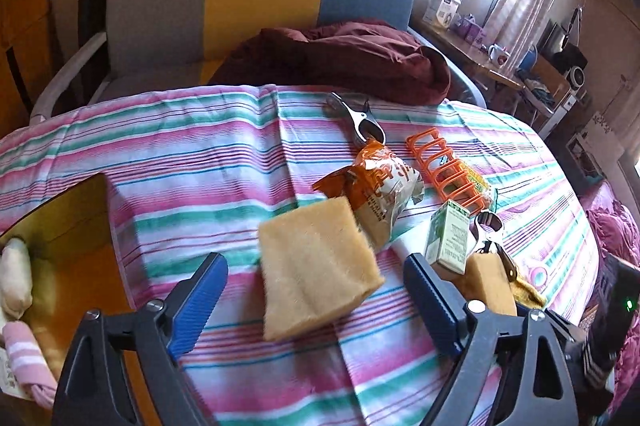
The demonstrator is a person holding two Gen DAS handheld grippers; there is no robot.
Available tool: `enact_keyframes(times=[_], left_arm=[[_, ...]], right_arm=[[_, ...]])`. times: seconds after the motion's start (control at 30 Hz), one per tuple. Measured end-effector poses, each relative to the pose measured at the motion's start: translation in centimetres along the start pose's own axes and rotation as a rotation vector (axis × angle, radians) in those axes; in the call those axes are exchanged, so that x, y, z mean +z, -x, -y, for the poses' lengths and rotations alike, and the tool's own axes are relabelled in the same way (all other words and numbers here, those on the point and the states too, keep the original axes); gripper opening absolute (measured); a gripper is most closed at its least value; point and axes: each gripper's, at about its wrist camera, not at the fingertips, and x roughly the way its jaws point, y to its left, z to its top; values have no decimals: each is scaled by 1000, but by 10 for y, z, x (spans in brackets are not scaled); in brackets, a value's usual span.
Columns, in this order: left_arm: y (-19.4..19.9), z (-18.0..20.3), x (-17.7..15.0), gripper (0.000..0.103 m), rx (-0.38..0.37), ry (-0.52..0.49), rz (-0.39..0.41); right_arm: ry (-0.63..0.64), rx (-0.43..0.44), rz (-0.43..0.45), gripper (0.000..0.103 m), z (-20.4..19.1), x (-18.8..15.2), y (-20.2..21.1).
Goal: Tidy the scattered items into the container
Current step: 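Grasp the large yellow sponge with the left tool while the right tool grasps a small sponge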
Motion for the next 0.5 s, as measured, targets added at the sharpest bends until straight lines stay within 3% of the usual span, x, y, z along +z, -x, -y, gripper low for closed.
enact_keyframes(times=[0.23, 0.3, 0.4, 0.5], left_arm=[[-30, 9, 5, 91, 76, -39, -50], [-35, 8, 4, 86, 96, -42, -58], [-41, 0, 2, 74, 34, 4, -78], [-44, 1, -1, 74, 23, 4, -85]], right_arm=[[6, 12, 12, 75, 0, -1, 0], [5, 16, 18, 75, 0, -2, 0], [1, 18, 24, 76, 1, -2, 0], [12, 8, 26, 74, 0, -3, 0]])
